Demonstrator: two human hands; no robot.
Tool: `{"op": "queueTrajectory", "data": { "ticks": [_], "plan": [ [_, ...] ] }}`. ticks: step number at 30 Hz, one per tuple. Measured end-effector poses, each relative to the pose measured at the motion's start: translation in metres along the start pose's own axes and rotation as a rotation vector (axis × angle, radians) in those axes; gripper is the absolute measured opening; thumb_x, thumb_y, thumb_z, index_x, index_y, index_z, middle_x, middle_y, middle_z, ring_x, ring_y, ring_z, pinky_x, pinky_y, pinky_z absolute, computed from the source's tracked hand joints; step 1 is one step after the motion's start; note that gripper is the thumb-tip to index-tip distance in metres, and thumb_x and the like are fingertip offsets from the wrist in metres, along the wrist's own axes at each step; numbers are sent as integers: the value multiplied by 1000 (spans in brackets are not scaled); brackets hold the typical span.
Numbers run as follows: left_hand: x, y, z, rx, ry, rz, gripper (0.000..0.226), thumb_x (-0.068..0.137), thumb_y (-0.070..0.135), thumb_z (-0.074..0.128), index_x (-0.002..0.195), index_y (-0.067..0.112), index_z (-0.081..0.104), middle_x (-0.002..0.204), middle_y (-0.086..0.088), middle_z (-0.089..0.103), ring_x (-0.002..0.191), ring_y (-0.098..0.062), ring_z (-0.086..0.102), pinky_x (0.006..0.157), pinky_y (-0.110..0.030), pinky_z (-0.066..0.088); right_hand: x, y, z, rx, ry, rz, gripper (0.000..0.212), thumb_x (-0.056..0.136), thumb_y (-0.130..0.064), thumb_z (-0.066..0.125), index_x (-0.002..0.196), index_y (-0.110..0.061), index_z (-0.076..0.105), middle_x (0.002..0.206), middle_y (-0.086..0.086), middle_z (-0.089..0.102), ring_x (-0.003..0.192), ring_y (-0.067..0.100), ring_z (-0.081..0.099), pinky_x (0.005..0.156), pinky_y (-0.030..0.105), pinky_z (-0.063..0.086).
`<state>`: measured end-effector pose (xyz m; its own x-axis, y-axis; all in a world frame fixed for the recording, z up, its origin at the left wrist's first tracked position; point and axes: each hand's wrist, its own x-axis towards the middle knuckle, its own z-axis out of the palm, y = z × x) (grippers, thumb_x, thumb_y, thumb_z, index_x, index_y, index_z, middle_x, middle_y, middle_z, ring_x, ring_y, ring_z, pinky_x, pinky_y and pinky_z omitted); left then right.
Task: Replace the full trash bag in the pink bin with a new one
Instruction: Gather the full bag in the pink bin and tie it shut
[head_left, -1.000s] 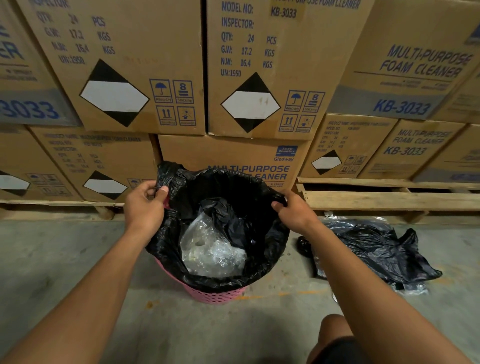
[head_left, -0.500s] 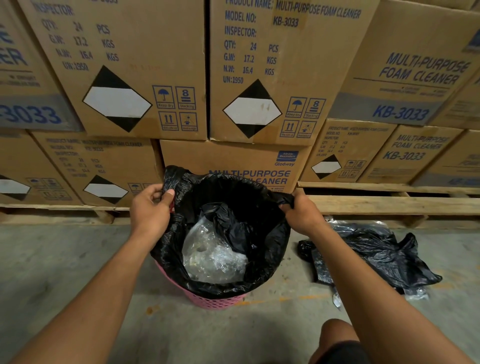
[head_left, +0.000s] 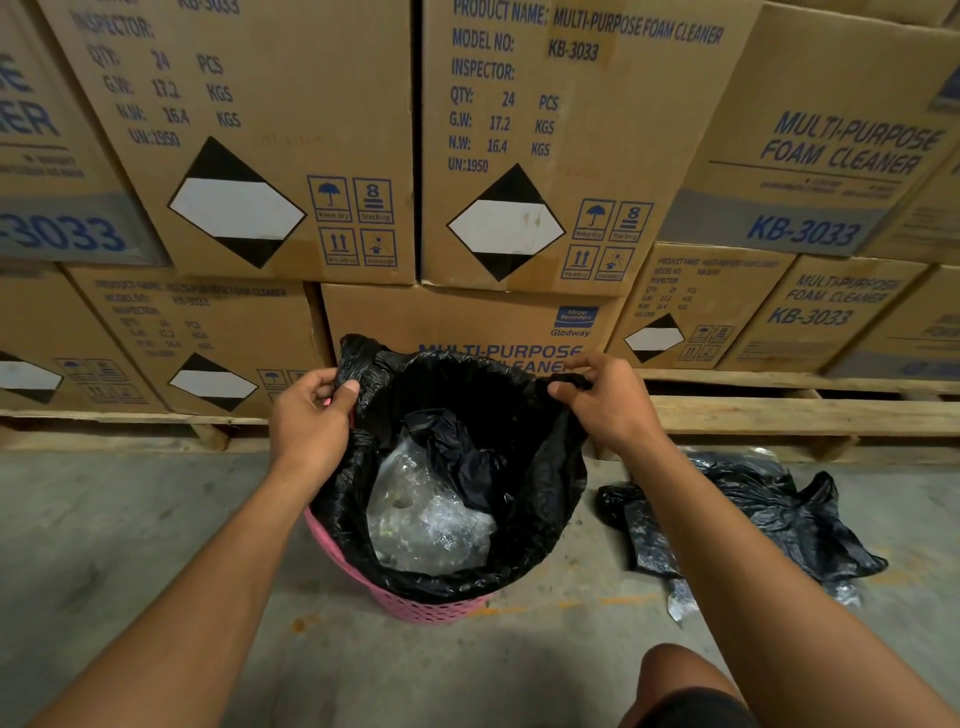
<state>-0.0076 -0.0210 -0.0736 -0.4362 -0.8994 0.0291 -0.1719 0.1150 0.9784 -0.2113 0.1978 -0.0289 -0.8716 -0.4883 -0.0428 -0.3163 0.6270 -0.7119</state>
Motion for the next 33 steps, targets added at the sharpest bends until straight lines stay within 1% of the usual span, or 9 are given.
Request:
{"op": "queueTrajectory", "data": {
  "ticks": [6,9,11,13,17,20,24,28,33],
  "plan": [
    [2,8,0,-14,-9,-7,15,96,24,65,111,22,63,93,10,65,91,-10,63,72,-13,42,2,-13,-10,-67,2,-39,44,89,-10,74,132,-11,65,113,7,70,119,27,63,95,31,49],
    [7,13,0,-45,-26,-13,14,94,34,65,102,22,65,96,6,70,93,-12,66,82,-24,49,2,-16,-13,-103,52,10,30,84,-14,81,113,-9,74,112,7,71,112,25,64,88,32,51],
    [8,22,1,-93,-55,-35,20,96,39,60,100,21,67,92,4,73,83,-12,64,80,-34,49,1,-20,-14,-160,61,20,10,86,-18,80,88,-13,72,99,7,70,97,28,64,71,31,49],
    [10,34,3,-121,-80,-45,23,98,44,55,100,23,64,83,6,74,76,-12,61,80,-37,49,-1,-26,-15,-204,70,14,21,91,-25,75,80,-11,64,89,8,68,87,32,62,64,31,42],
    [8,58,8,-143,-155,19,22,99,38,57,100,18,64,76,5,71,71,-8,61,80,-30,50,-4,-38,-14,-145,47,-24,20,98,-30,65,92,-13,58,91,8,67,89,31,61,72,36,46],
    [1,66,7,-115,-183,74,12,98,31,62,96,20,66,83,5,73,75,-5,63,79,-26,48,-6,-46,-15,13,8,-72,7,97,-23,67,100,-18,63,88,4,68,85,22,64,66,29,42],
    [1,62,0,-70,-175,128,2,93,26,68,93,27,68,98,1,72,96,-17,67,89,-36,53,-14,-58,-23,108,-25,-161,27,94,-1,68,119,-10,69,81,1,66,77,9,66,73,22,53],
    [-1,63,1,-84,-190,179,15,95,18,65,92,32,65,121,-9,64,101,-20,64,72,-18,51,-14,-63,-26,53,32,-159,28,91,-4,73,118,-11,73,84,-12,64,84,3,61,85,28,51],
    [-10,67,3,-125,-246,201,22,97,10,61,97,31,67,112,1,70,97,-12,68,70,-16,52,-15,-66,-25,-180,118,-188,13,93,-9,67,104,-16,70,100,9,69,93,28,64,81,42,57]
  ]
}}
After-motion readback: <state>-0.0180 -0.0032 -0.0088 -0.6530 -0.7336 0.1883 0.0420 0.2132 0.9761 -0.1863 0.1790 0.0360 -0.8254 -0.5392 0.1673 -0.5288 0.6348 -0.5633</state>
